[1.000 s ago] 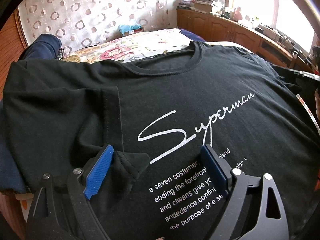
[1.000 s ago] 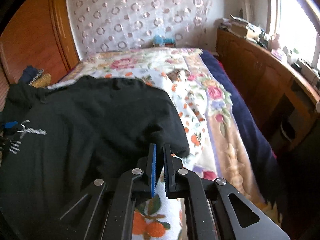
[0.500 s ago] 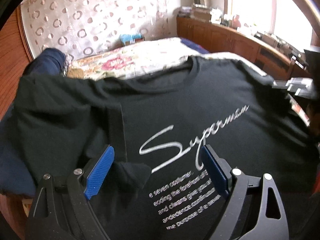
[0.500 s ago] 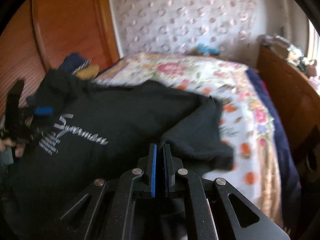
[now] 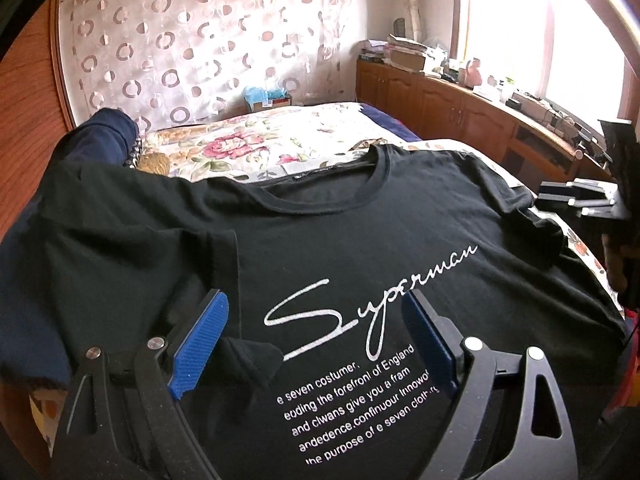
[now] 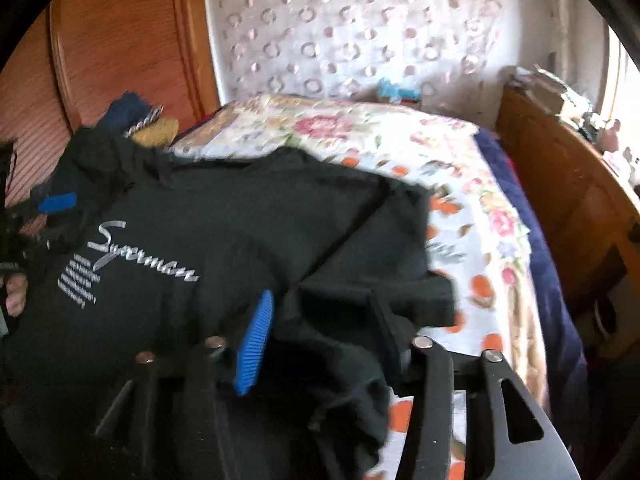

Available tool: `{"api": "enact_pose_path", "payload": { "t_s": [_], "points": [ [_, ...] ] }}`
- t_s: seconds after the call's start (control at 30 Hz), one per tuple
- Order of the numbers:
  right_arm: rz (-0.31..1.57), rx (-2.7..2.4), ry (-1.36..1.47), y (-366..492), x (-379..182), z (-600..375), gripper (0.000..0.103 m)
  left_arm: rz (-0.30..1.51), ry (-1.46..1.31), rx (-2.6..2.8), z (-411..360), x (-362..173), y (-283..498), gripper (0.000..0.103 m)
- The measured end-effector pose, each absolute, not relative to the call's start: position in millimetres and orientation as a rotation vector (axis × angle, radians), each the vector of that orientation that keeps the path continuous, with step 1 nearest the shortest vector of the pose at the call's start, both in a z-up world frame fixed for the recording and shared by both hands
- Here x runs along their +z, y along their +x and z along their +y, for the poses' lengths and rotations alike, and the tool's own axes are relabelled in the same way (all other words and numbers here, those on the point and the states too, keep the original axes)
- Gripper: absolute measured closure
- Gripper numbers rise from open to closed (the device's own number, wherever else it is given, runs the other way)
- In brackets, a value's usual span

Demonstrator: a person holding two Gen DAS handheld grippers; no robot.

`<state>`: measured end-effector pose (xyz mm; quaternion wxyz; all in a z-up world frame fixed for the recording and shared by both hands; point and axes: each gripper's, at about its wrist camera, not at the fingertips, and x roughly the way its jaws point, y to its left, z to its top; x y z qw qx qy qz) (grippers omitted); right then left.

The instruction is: Fold small clothes

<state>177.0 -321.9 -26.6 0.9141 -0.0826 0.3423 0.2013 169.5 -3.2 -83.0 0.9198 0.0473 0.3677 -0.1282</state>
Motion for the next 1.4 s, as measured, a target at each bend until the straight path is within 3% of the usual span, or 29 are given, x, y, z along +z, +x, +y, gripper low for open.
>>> {"api": "enact_pose_path", "payload": {
  "t_s": [0.53, 0.67, 0.87, 1.23, 1.3, 1.37, 1.4],
  "points": [
    [0.807, 0.348, -0.031, 218, -56, -360, 0.052, 0.79, 0.088, -0.255, -1, -95, 165, 0.014],
    [0.801, 0.409, -0.039, 218, -50, -351, 0.09, 0.786, 0.087, -0.254, -1, -94, 165, 0.014],
    [0.73, 0.514, -0.093, 222, -29, -326, 0.099, 0.779, 0.086, -0.249, 0, -93, 162, 0.014],
    [0.684, 0.628, -0.239, 249, -31, -266, 0.1, 0.776, 0.073, -0.228, 7, -90, 153, 0.014],
    [0.683, 0.615, -0.244, 252, -33, -263, 0.093, 0.776, 0.071, -0.225, 8, -90, 152, 0.014],
    [0.683, 0.589, -0.236, 256, -34, -265, 0.073, 0.775, 0.071, -0.22, 10, -89, 152, 0.014],
    [0.683, 0.583, -0.23, 255, -34, -268, 0.072, 0.774, 0.07, -0.218, 11, -89, 152, 0.014]
  ]
}}
